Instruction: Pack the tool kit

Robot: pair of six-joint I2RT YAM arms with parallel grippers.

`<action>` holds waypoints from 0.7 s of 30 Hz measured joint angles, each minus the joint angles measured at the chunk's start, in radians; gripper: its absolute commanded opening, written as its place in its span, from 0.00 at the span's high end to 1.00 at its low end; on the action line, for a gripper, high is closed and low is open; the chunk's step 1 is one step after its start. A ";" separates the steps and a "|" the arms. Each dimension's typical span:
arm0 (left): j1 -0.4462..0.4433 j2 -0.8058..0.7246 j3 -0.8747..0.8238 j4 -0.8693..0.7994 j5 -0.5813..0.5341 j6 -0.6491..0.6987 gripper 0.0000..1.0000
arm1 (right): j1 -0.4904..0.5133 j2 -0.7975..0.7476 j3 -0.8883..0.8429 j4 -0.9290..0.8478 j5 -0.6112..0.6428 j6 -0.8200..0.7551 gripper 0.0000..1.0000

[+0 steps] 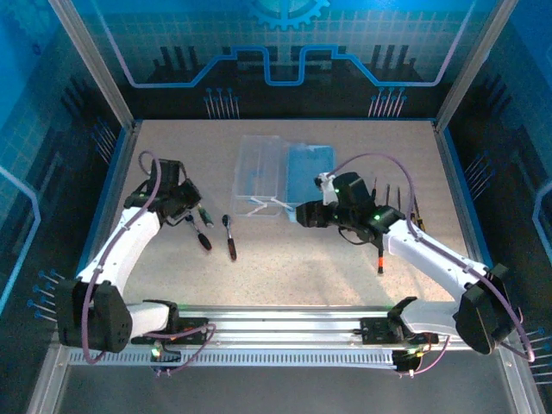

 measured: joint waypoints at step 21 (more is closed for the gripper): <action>-0.353 0.046 0.049 0.193 0.027 -0.096 0.92 | 0.201 0.315 0.214 0.156 -0.181 0.114 0.33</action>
